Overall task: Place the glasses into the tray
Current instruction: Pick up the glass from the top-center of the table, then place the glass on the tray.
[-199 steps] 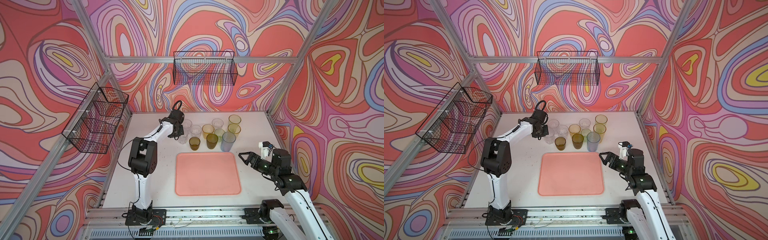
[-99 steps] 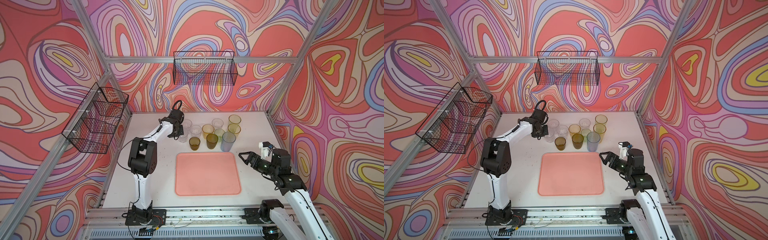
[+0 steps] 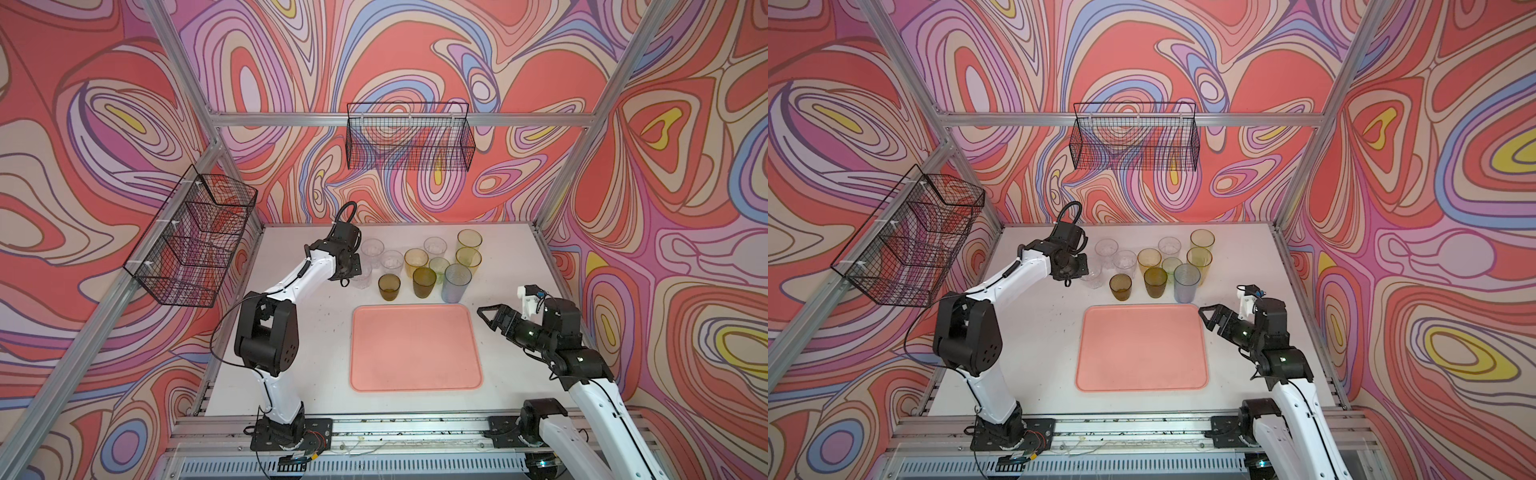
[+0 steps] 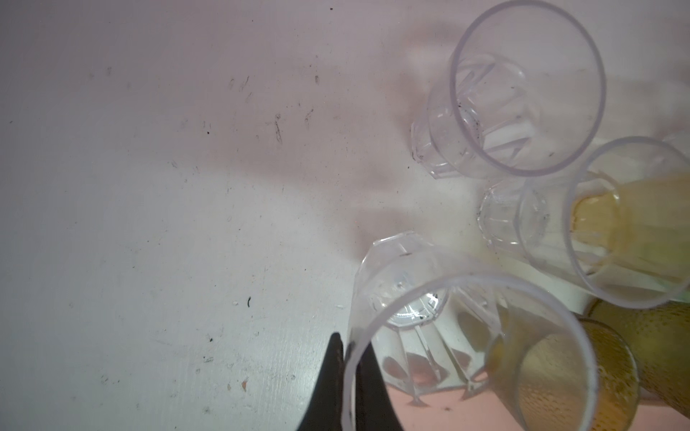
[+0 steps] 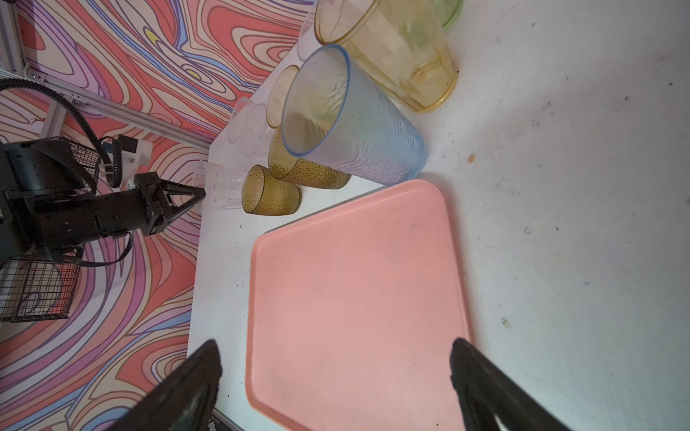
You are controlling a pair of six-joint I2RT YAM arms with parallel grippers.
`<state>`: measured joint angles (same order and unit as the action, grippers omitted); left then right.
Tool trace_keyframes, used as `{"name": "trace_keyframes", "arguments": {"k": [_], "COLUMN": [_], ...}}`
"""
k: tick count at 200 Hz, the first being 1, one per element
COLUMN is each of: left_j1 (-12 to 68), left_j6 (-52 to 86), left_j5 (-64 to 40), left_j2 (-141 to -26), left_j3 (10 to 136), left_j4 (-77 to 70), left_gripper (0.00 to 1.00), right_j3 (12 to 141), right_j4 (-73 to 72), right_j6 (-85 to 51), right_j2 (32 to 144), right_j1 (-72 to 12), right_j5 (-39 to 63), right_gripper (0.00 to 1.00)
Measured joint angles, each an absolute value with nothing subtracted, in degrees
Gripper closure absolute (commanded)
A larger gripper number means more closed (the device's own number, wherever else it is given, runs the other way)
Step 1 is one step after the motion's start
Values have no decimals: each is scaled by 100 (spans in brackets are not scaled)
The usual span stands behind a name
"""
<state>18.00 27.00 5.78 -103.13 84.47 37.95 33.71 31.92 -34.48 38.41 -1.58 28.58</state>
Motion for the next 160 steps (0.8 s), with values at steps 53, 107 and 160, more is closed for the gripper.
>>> {"name": "trace_keyframes", "arguments": {"k": [53, 107, 160], "left_j1": [1887, 2174, 2541], "left_j6": [2746, 2718, 2727], "left_j5": [580, 731, 930], "left_j2": [-9572, -8565, -7620], "left_j3": [7944, 7343, 6908], "left_j4": [3942, 4416, 5120], "left_gripper": [100, 100, 100], "right_j3": [3371, 3371, 3210], "right_j4": [3426, 3479, 3400], "right_j6": [-3398, -3411, -3636], "right_j2": [3813, 3767, 3607], "right_j1": [-158, -158, -158], "right_j5": [2917, 3017, 3094], "right_gripper": [2, 2, 2]}}
